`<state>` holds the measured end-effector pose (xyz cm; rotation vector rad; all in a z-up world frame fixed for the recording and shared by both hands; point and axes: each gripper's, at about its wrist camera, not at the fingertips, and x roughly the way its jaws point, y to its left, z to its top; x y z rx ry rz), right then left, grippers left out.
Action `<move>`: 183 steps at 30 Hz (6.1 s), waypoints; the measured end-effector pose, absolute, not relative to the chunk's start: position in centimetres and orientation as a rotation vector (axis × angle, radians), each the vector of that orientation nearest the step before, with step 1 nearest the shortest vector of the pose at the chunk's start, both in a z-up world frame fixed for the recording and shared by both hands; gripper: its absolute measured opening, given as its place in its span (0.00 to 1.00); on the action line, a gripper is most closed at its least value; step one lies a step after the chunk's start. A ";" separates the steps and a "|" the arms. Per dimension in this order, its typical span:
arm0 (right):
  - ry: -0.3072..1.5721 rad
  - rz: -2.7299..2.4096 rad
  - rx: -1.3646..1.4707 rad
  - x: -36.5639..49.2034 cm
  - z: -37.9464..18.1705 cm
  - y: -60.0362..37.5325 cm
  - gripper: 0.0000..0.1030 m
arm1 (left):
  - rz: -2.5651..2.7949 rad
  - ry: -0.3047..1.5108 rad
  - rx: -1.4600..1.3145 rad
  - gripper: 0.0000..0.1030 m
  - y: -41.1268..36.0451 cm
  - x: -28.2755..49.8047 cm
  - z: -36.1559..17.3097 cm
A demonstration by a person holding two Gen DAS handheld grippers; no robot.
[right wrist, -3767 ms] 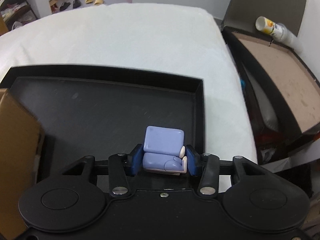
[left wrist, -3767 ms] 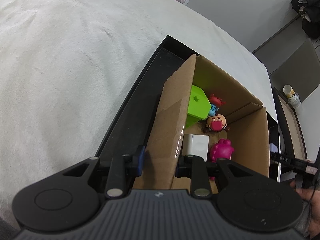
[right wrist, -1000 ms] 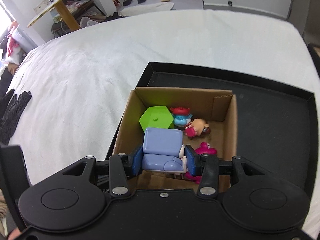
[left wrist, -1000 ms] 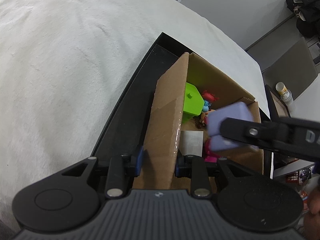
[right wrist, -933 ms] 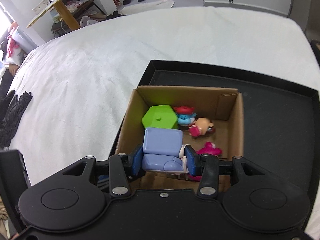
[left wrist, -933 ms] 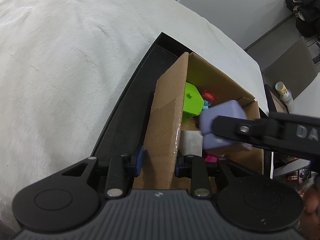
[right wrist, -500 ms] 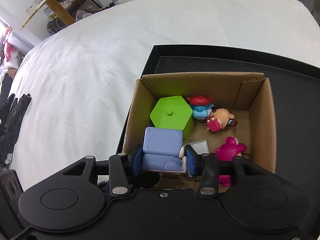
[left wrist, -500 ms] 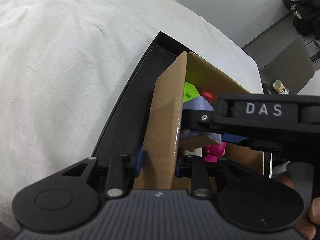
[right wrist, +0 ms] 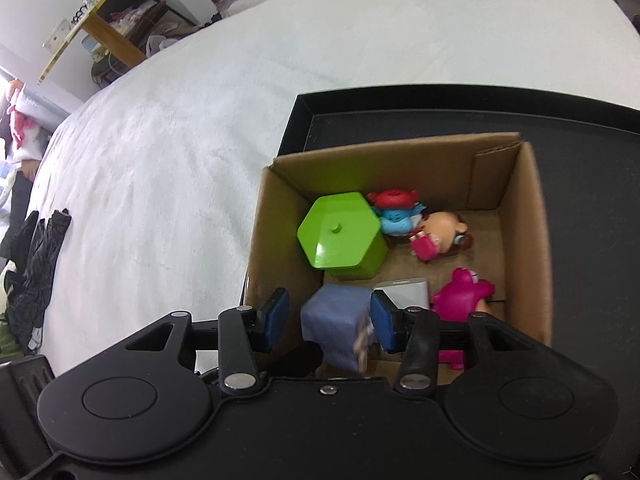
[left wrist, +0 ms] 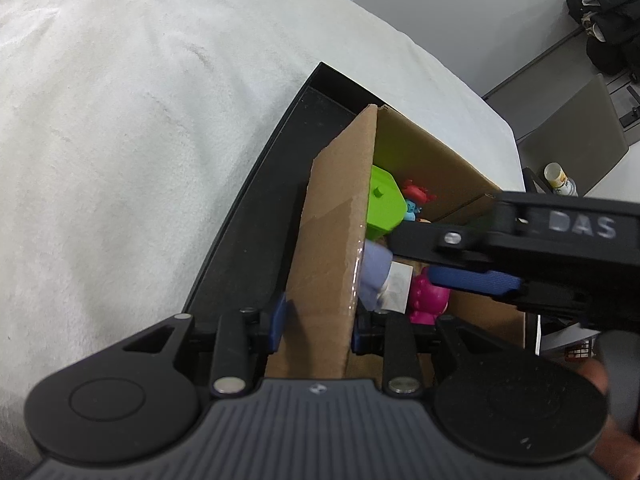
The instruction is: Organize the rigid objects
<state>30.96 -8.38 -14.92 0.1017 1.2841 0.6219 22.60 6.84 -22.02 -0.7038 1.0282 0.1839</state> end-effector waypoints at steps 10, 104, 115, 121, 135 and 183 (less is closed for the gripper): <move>1.236 0.598 0.110 29.6 -12.5 -11.6 0.45 | 0.183 0.999 -0.707 0.28 7.5 21.6 -20.4; 0.739 0.467 0.182 5.1 1.4 -28.6 1.00 | 0.066 0.731 -0.172 0.99 -2.3 -0.8 2.0; 0.725 0.487 0.152 4.1 2.1 -27.8 1.00 | 0.063 0.718 -0.161 0.99 -2.5 -1.2 2.6; 0.724 0.478 0.149 4.2 2.2 -27.9 1.00 | 0.063 0.722 -0.166 0.99 -2.4 -1.2 2.6; 0.723 0.465 0.130 4.0 2.3 -27.7 1.00 | 0.055 0.736 -0.169 0.99 -2.2 -1.2 2.5; 0.714 0.464 0.138 3.9 2.4 -28.0 1.00 | 0.051 0.740 -0.184 0.99 -2.1 -1.2 2.3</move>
